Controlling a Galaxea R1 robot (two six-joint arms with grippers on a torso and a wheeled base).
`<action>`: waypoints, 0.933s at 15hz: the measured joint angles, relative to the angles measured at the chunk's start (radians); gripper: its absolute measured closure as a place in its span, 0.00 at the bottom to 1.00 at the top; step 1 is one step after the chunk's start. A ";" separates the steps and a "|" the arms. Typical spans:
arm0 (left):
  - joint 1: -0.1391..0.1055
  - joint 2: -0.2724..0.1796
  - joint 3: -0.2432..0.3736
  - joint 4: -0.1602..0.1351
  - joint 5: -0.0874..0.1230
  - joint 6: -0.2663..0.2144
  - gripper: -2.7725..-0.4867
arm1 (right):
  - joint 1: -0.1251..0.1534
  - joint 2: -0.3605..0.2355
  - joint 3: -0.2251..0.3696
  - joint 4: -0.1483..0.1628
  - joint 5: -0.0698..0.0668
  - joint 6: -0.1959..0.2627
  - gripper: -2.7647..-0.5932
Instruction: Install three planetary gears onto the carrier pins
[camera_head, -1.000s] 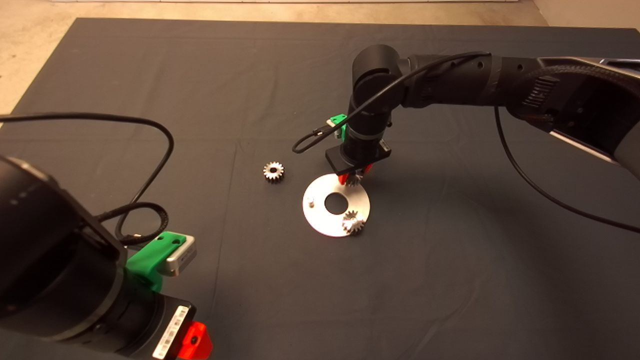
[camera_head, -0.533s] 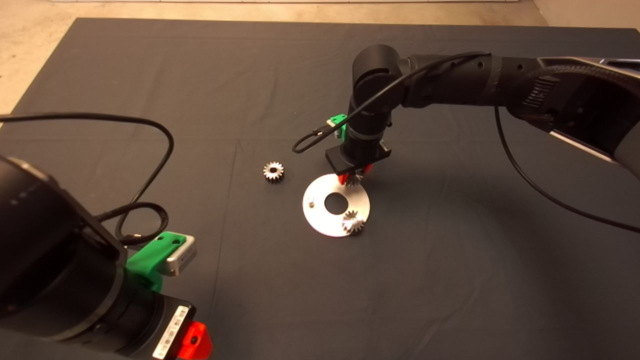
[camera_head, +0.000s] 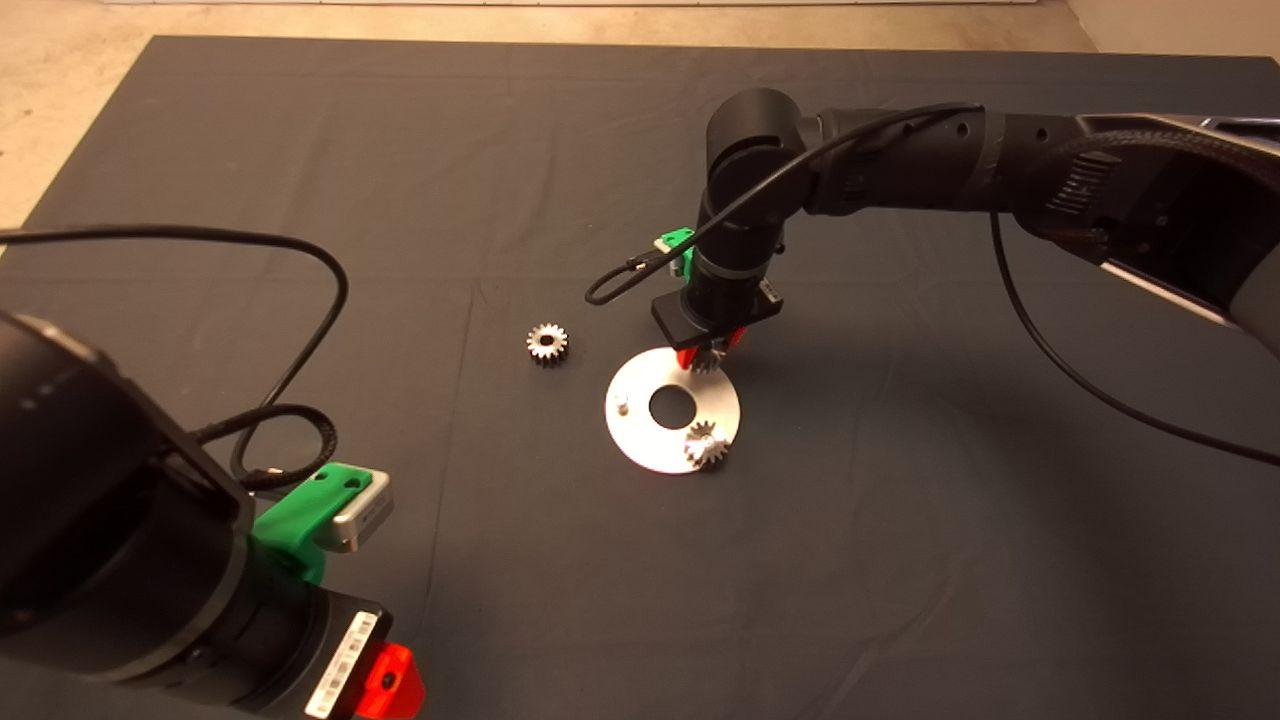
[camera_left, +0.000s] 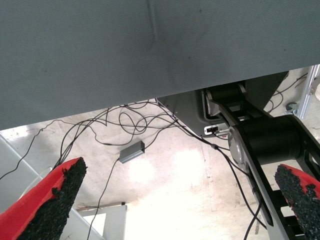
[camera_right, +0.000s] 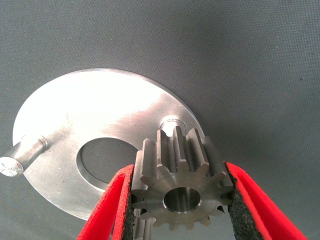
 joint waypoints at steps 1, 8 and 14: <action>0.000 0.000 0.000 0.000 0.000 0.000 0.01 | 0.000 0.000 0.000 0.000 0.000 0.000 0.78; 0.000 0.000 0.000 0.000 0.000 0.000 0.01 | -0.001 0.000 0.014 -0.004 -0.001 0.000 0.78; 0.000 0.000 0.000 0.000 0.000 0.000 0.01 | -0.001 0.000 0.024 -0.004 -0.001 0.000 0.78</action>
